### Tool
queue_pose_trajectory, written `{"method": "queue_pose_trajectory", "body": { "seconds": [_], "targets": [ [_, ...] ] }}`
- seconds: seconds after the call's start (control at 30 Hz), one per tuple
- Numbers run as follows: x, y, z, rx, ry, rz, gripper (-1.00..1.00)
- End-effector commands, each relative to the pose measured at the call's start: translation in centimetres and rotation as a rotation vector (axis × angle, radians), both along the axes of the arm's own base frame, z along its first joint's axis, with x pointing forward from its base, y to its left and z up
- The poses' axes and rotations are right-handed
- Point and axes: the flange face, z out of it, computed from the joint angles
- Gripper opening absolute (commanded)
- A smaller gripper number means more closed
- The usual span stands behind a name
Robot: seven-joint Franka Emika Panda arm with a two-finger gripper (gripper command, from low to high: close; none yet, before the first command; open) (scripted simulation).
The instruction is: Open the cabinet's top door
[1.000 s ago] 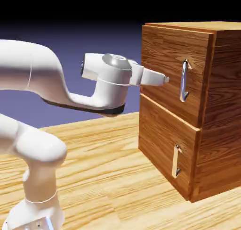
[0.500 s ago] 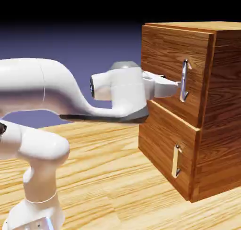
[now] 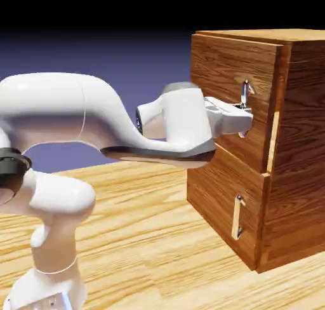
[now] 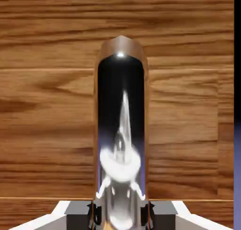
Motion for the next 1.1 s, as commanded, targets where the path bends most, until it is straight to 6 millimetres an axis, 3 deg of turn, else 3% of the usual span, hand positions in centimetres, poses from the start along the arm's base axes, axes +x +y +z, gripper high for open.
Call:
{"method": "queue_pose_trajectory", "body": {
  "seconds": [0.0, 0.47, 1.07],
  "targets": [
    [-0.6, 0.3, 0.0, 0.001, 0.0, -0.017, -1.0],
    [-8.3, 4.8, 0.0, 0.002, 0.0, -0.231, -1.0],
    [-14.5, 10.5, 0.0, 0.002, 0.0, -0.432, -1.0]
  ]
}}
